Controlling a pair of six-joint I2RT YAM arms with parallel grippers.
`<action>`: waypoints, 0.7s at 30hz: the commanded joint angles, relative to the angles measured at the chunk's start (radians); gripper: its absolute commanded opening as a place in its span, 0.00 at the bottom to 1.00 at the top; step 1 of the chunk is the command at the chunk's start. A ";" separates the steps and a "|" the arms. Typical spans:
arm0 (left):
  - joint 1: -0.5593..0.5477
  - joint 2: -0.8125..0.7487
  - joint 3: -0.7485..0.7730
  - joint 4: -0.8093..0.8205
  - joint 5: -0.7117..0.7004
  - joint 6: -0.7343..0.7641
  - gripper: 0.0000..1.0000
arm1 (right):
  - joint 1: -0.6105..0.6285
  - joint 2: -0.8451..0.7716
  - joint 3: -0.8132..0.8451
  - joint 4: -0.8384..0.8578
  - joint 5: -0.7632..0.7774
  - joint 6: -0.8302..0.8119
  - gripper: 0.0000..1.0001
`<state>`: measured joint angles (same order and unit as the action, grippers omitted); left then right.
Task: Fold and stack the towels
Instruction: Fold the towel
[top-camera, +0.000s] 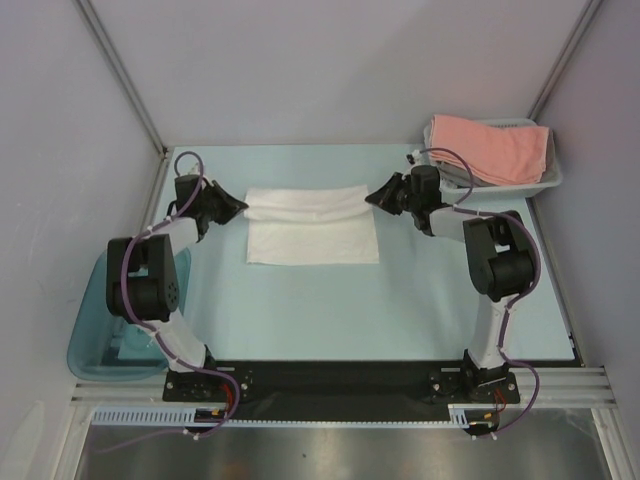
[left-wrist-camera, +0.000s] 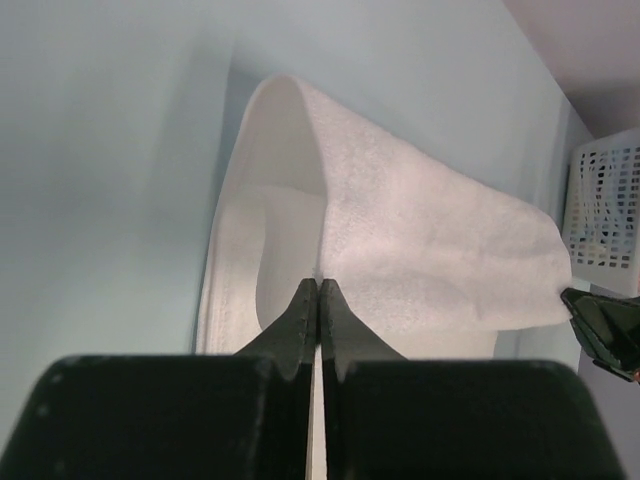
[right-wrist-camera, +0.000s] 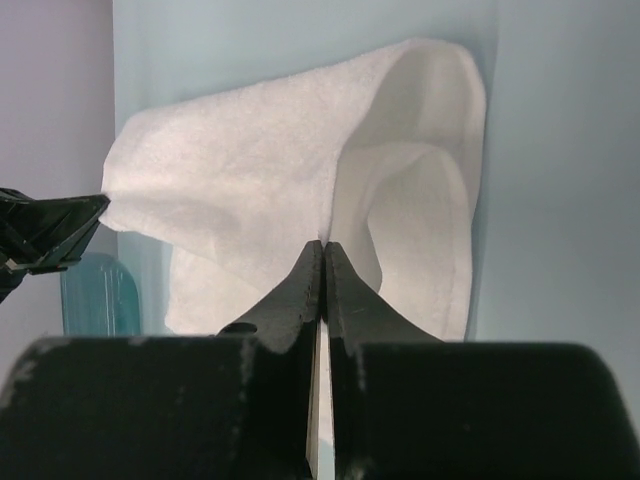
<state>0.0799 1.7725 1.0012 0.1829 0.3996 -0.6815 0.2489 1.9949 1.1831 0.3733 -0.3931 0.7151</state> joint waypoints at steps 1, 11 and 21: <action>-0.012 -0.097 -0.019 -0.048 -0.076 0.002 0.00 | 0.010 -0.090 -0.037 0.056 0.028 -0.005 0.01; -0.069 -0.225 -0.127 -0.224 -0.241 0.022 0.40 | 0.012 -0.168 -0.163 -0.002 0.068 -0.025 0.29; -0.072 -0.190 -0.030 -0.362 -0.278 0.051 0.43 | 0.021 -0.203 -0.132 -0.152 0.140 -0.086 0.43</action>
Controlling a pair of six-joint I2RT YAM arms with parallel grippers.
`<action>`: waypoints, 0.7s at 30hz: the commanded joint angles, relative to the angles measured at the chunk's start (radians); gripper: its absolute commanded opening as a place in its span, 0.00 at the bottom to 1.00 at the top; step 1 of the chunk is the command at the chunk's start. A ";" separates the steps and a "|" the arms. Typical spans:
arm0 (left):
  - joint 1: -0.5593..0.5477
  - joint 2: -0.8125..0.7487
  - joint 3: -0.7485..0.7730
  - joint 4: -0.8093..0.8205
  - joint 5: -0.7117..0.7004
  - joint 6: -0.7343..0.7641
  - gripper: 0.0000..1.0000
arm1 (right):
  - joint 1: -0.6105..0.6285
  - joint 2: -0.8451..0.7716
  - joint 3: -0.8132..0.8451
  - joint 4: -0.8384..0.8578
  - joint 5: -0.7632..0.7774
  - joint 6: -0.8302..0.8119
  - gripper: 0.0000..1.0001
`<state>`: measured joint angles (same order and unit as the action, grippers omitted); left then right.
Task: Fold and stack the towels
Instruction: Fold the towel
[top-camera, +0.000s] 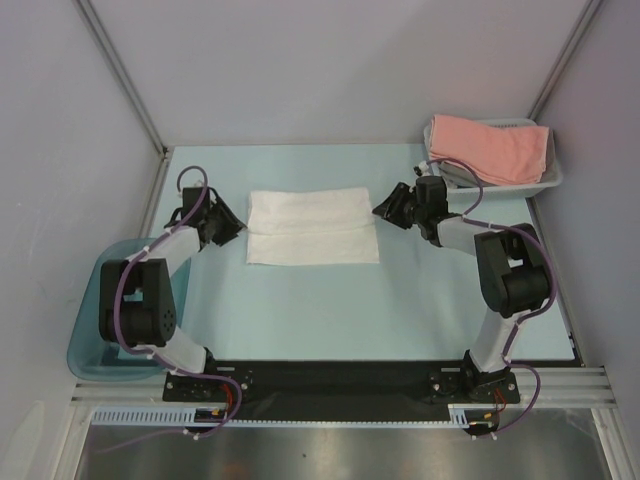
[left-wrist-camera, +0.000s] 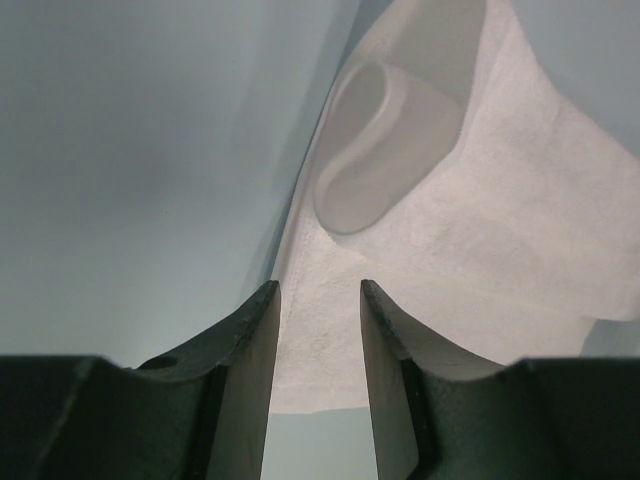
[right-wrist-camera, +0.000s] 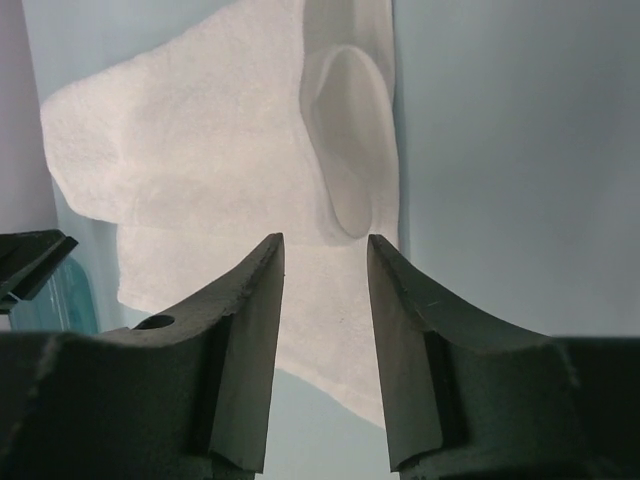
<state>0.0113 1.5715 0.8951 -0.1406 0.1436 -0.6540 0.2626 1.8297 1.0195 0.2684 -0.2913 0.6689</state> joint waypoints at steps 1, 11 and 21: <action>-0.004 0.018 0.082 -0.039 -0.019 0.027 0.43 | 0.010 -0.037 0.039 -0.055 0.044 -0.045 0.45; -0.051 0.079 0.134 -0.051 -0.018 0.045 0.47 | 0.069 -0.014 0.056 -0.080 0.093 -0.071 0.59; -0.068 0.137 0.166 -0.047 -0.041 0.031 0.48 | 0.101 0.025 0.103 -0.113 0.158 -0.097 0.58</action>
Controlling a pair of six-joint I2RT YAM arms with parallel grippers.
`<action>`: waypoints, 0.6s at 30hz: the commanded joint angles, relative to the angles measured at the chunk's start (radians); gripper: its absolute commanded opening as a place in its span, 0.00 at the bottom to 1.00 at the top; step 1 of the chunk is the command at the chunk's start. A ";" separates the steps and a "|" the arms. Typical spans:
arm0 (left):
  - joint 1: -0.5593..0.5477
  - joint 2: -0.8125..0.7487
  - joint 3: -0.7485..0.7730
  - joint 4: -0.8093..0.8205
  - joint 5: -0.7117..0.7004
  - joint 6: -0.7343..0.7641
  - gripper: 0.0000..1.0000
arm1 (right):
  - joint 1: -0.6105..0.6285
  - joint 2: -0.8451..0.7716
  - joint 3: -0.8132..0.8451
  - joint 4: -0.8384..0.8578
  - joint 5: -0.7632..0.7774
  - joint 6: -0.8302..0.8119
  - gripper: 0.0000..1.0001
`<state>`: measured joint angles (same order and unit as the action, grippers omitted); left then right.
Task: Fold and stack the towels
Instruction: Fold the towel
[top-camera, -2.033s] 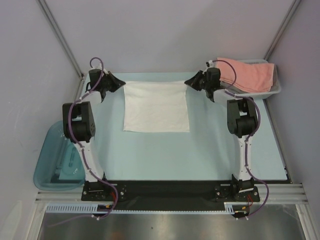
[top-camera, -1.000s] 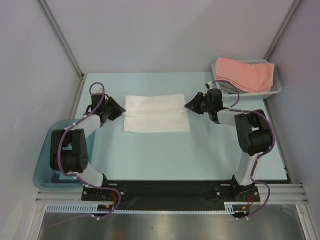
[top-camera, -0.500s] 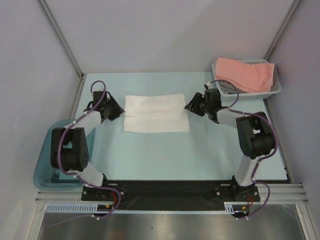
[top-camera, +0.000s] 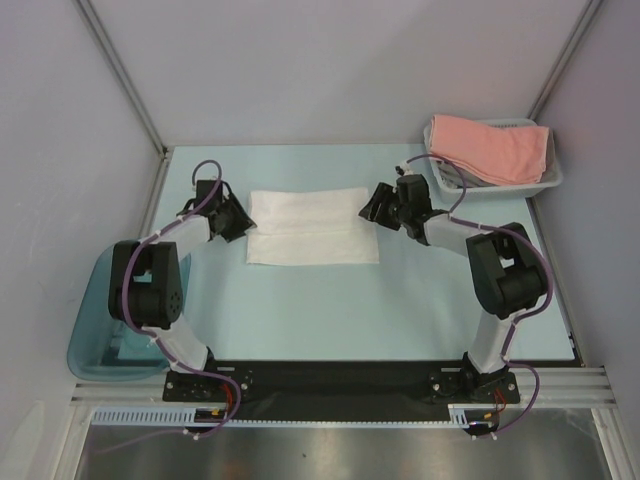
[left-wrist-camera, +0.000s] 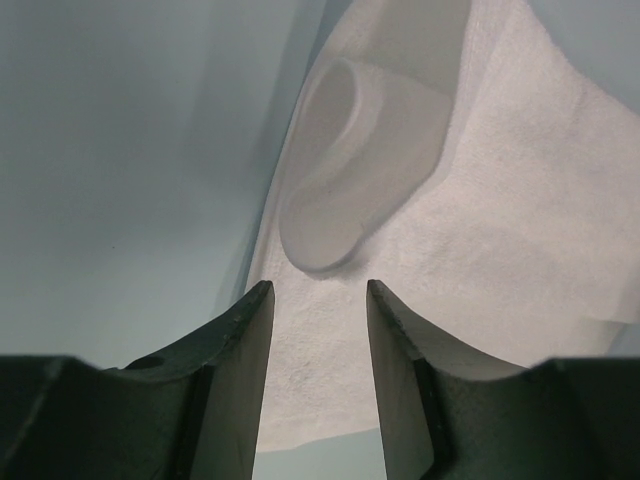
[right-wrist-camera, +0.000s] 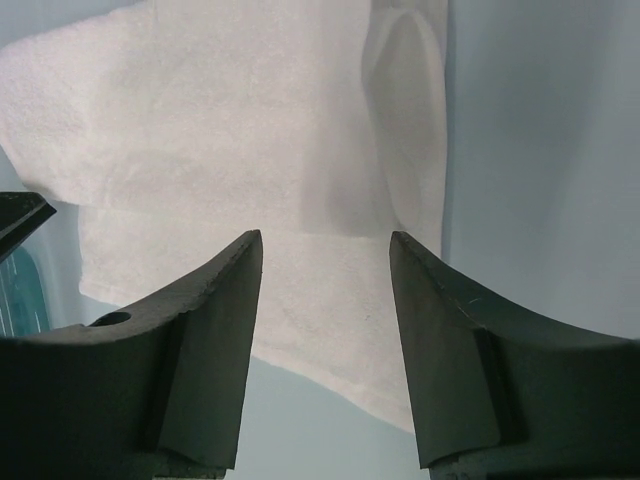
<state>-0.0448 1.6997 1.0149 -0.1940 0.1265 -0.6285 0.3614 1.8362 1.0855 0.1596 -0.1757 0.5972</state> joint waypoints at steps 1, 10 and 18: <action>-0.012 0.015 0.048 0.007 -0.027 0.007 0.47 | 0.002 0.023 0.042 -0.011 0.045 -0.027 0.58; -0.013 0.040 0.044 0.016 -0.048 0.006 0.42 | 0.004 0.072 0.047 -0.011 0.047 -0.023 0.56; -0.013 0.064 0.068 0.019 -0.041 0.004 0.32 | 0.004 0.086 0.065 -0.011 0.048 -0.014 0.30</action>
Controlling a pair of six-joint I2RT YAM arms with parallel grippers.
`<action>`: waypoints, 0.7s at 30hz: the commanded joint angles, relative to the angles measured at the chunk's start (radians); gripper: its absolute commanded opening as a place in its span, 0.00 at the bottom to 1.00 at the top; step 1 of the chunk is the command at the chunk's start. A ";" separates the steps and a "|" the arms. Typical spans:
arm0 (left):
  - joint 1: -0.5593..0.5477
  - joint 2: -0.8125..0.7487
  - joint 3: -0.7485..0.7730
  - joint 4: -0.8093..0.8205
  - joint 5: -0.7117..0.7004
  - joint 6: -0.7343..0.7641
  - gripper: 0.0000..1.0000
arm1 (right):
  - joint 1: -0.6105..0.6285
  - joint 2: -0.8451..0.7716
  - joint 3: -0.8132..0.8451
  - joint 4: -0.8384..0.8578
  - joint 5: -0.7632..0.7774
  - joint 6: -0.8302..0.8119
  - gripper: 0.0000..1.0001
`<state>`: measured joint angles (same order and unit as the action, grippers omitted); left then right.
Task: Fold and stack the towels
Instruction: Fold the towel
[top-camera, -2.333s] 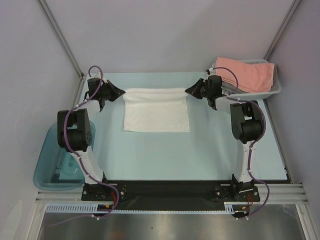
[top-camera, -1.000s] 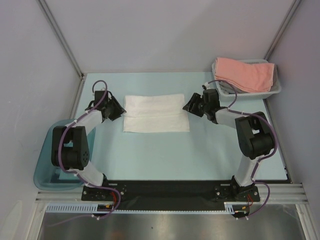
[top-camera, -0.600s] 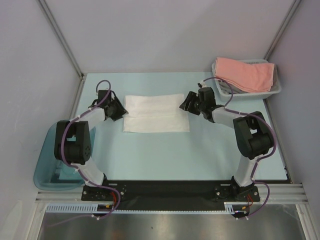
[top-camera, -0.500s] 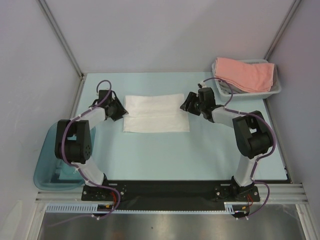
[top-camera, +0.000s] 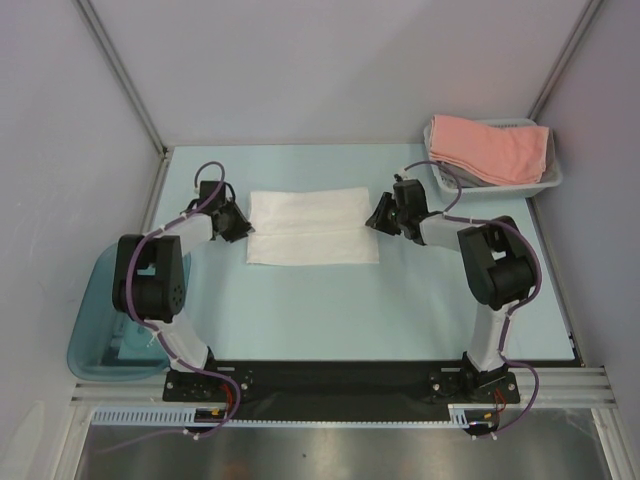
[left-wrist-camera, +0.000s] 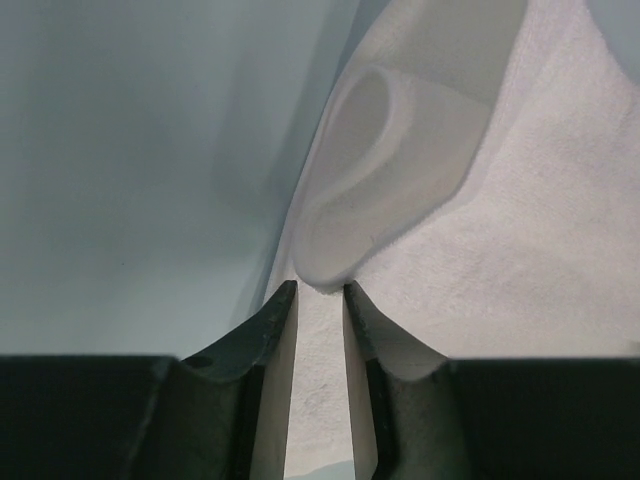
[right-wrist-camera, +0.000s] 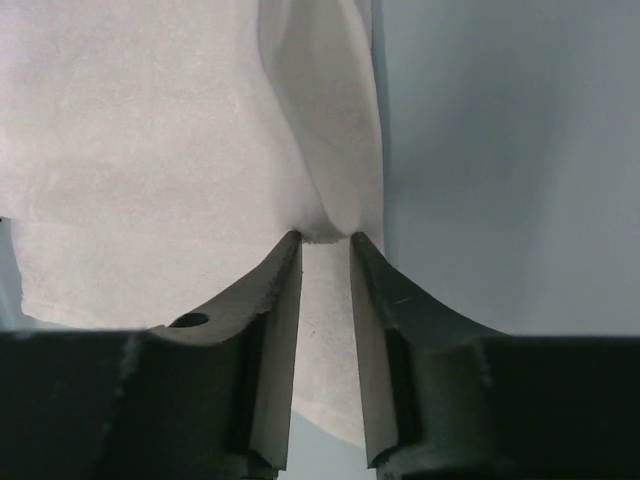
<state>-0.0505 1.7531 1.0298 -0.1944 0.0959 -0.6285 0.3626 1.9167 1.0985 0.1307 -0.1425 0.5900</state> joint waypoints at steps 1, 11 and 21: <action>-0.008 0.014 0.056 0.018 -0.010 0.003 0.29 | 0.001 0.005 0.055 0.014 0.014 -0.009 0.24; -0.006 -0.001 0.141 -0.031 -0.012 0.026 0.04 | -0.005 -0.022 0.084 -0.016 0.012 -0.021 0.00; -0.008 -0.041 0.124 -0.028 0.004 0.033 0.19 | -0.007 -0.073 0.064 -0.036 0.012 -0.035 0.03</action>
<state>-0.0505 1.7611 1.1423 -0.2356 0.0967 -0.6136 0.3599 1.9026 1.1442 0.0967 -0.1390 0.5789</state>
